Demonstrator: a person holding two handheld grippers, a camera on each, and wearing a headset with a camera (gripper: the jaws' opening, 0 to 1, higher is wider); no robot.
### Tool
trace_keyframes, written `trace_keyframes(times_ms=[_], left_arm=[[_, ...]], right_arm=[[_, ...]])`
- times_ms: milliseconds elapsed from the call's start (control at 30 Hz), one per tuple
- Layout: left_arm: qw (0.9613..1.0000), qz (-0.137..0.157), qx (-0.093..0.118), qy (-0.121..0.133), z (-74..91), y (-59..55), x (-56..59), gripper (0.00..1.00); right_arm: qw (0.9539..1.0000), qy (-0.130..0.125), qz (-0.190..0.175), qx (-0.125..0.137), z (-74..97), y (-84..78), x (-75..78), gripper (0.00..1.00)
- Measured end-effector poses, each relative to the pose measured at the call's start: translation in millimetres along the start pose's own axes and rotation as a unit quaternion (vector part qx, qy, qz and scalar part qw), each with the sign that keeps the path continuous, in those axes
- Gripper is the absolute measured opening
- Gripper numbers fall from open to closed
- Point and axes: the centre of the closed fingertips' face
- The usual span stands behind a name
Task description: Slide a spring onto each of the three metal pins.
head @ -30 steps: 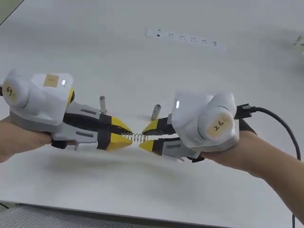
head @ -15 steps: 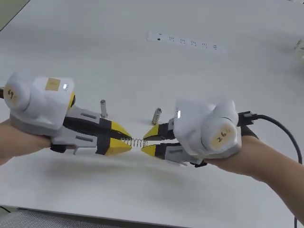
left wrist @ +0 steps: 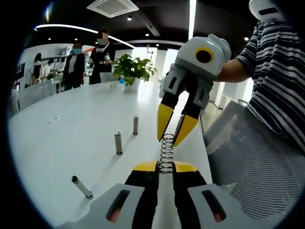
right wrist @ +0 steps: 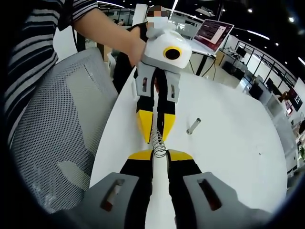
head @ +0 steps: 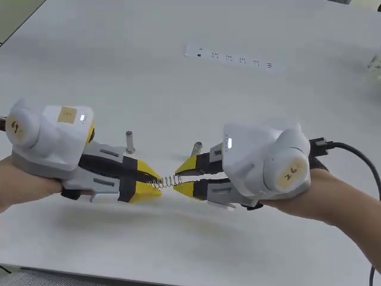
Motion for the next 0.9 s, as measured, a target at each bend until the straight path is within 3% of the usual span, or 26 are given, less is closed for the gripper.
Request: trace_keyframes(times_ms=[100, 200, 300, 367, 733, 900], left_arm=[[1.0000, -0.002, -0.003, 0.002, 1.2, -1.6, -0.7, 0.08], [1.0000, -0.003, -0.003, -0.001, 0.0, -1.9, 1.5, 0.08], [0.9999, -0.006, -0.009, -0.001, -2.5, -4.6, 1.5, 0.08], [0.9999, -0.005, -0.009, -0.005, -4.8, -5.2, 3.7, 0.08], [0.9999, -0.011, -0.004, -0.012, -8.5, -0.6, 6.3, 0.08], [0.9999, -0.013, -0.008, -0.007, -6.6, -3.4, 4.5, 0.08]], right_arm=[[0.9982, 0.002, -0.045, 0.040, 0.4, 13.3, 1.0, 0.13], [0.9959, 0.003, -0.066, 0.062, 1.3, 22.4, 3.3, 0.13], [0.9961, 0.004, -0.063, 0.062, -1.5, 24.2, 1.6, 0.13], [0.9943, 0.004, -0.073, 0.078, -3.1, 31.5, 1.1, 0.13], [0.9922, -0.008, -0.048, 0.115, -9.6, 49.9, -0.7, 0.12], [0.9929, -0.011, -0.041, 0.111, -8.9, 46.9, 0.3, 0.12]])
Point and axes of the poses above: the centre of the closed fingertips' face, and the gripper's own axes: z roughly backward along the fingers, x roughly to its right, y roughly out of its top, and after that the axes turned 3 degrees about -y, right-handed
